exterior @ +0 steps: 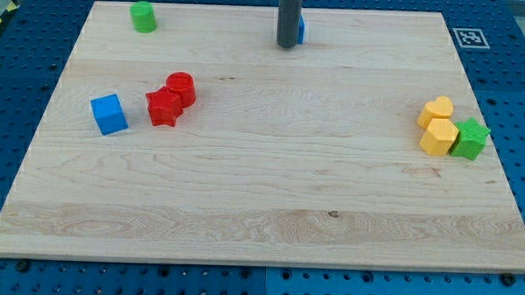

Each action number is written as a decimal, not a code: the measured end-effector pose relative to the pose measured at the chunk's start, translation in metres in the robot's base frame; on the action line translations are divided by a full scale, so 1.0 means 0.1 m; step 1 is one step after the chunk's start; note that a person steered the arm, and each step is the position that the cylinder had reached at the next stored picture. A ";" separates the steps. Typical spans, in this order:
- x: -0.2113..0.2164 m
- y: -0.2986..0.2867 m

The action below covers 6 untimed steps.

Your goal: Slide the blue triangle to the top center

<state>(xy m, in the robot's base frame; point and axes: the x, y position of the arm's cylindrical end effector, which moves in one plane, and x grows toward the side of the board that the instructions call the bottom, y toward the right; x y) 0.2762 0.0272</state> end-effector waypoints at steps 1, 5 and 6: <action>-0.01 -0.06; -0.08 0.64; -0.13 0.41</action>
